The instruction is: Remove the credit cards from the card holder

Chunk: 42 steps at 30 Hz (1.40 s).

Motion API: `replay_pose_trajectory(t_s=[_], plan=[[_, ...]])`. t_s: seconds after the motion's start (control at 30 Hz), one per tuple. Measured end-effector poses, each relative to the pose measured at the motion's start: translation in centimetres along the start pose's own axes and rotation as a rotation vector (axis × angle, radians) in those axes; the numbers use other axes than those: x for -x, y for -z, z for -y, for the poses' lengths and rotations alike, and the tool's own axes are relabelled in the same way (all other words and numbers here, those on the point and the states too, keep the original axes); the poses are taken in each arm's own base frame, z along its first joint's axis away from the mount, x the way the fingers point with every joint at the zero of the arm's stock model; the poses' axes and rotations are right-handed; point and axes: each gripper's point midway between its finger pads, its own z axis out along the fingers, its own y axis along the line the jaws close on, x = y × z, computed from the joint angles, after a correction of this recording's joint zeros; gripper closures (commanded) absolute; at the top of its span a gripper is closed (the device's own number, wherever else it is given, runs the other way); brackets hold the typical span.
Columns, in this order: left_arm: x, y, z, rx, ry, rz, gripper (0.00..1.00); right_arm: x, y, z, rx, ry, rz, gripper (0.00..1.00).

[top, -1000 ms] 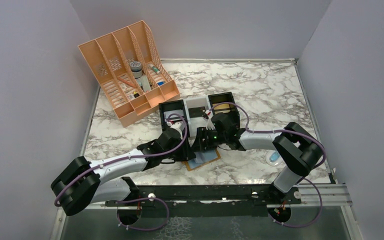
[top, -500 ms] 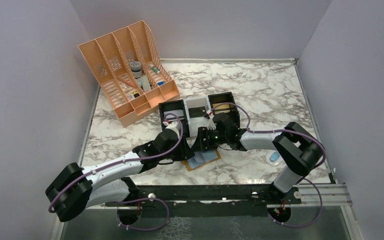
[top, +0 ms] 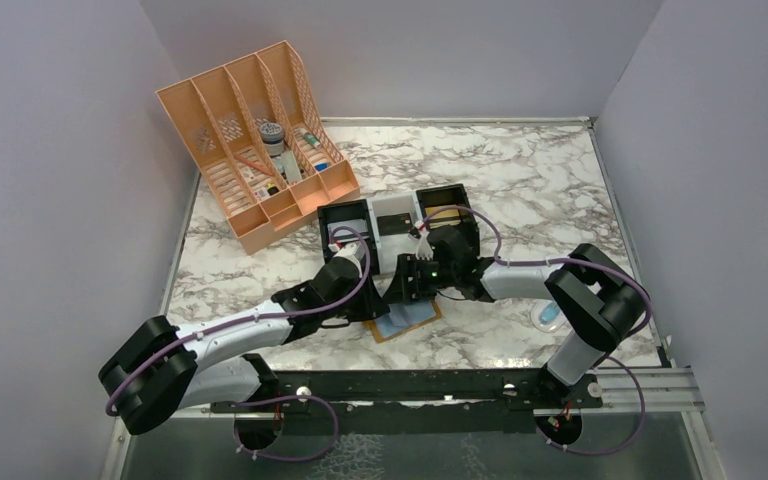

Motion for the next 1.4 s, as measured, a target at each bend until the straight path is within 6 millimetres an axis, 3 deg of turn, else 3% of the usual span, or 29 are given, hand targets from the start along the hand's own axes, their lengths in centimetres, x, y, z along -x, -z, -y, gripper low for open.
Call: replay_pose_trajectory(t_s=[0.53,0.9,1.17,1.4], plan=[[-0.5,-0.4,-1.3,0.057,0.001,-0.013,0.75,-0.1,0.4,0.1,0.03,-0.029,-0.012,0.4],[-0.2,0.3,-3.6,0.18,-0.009,0.014,0.63,-0.4,0.6,0.0,0.051,-0.056,-0.021,0.4],[2.0,2.3,-0.8,0.07,-0.016,0.111,0.58,-0.4,0.6,0.1,0.051,-0.069,-0.02,0.4],[1.8,1.3,2.3,-0.103,-0.014,0.096,0.57,-0.4,0.6,0.1,0.051,-0.07,-0.019,0.4]])
